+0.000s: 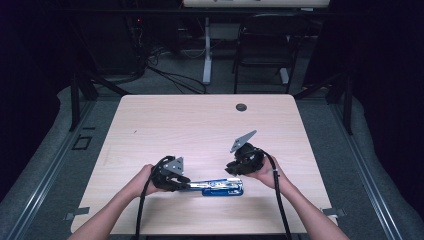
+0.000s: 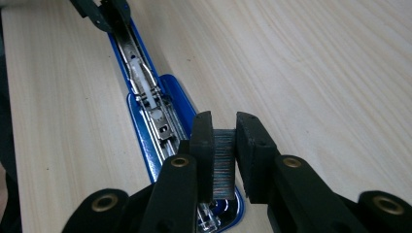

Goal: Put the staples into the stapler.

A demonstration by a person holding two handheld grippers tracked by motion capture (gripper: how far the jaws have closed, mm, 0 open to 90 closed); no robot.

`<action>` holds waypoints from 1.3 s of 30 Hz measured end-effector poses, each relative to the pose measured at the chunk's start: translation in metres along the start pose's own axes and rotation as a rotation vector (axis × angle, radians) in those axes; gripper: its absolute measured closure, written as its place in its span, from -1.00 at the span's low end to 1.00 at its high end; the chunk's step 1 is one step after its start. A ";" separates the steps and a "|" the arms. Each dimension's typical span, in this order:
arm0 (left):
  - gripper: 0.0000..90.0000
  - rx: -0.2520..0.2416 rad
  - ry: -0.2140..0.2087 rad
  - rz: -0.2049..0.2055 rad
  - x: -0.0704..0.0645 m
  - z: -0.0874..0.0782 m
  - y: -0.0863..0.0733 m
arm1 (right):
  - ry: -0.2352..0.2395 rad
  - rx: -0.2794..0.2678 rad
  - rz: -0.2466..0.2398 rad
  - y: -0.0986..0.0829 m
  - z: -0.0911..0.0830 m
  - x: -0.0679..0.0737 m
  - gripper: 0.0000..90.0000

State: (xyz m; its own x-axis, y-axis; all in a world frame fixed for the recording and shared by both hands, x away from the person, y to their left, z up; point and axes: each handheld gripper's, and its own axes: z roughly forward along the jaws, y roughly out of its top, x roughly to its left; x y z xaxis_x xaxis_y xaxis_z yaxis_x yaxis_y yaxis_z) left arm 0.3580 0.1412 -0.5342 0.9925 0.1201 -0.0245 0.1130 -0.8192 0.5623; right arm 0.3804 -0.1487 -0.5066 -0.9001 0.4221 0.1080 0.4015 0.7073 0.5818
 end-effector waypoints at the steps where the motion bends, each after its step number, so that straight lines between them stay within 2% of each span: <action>1: 0.69 0.002 -0.001 0.001 0.000 0.000 0.000 | 0.005 0.001 -0.004 0.000 0.001 0.001 0.75; 6: 0.69 0.004 -0.003 0.001 0.001 0.001 0.002 | 0.024 0.007 -0.019 -0.001 0.003 0.003 0.75; 9: 0.69 0.005 -0.003 0.000 0.001 0.001 0.002 | 0.034 0.018 -0.040 -0.002 0.006 0.005 0.75; 10: 0.69 0.002 -0.004 0.001 0.001 0.001 0.002 | 0.052 0.027 -0.058 -0.002 0.007 0.007 0.75; 12: 0.69 -0.007 0.009 -0.001 0.001 0.002 0.002 | 0.057 0.025 -0.057 -0.003 0.008 0.008 0.75; 16: 0.69 -0.005 0.008 0.000 0.001 0.001 0.001 | 0.081 0.042 -0.088 -0.004 0.012 0.010 0.75; 22: 0.68 0.001 0.013 0.001 0.003 0.000 0.001 | 0.086 0.051 -0.109 -0.006 0.013 0.010 0.75; 26: 0.67 0.005 -0.002 -0.001 0.004 0.000 0.001 | 0.099 0.059 -0.129 -0.008 0.013 0.008 0.75; 33: 0.67 0.004 -0.001 -0.003 0.005 -0.001 0.001 | 0.126 0.044 -0.129 -0.012 0.013 0.006 0.75; 36: 0.67 0.004 0.000 -0.003 0.005 -0.001 0.001 | 0.124 0.060 -0.149 -0.011 0.012 0.007 0.75; 39: 0.67 0.004 0.001 -0.003 0.004 -0.001 0.001 | 0.125 0.050 -0.147 -0.012 0.013 0.008 0.75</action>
State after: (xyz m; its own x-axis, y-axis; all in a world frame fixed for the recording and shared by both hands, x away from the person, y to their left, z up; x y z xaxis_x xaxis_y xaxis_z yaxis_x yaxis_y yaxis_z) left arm 0.3625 0.1415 -0.5333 0.9921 0.1230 -0.0248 0.1158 -0.8212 0.5588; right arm 0.3707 -0.1459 -0.5230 -0.9623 0.2412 0.1259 0.2697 0.7846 0.5583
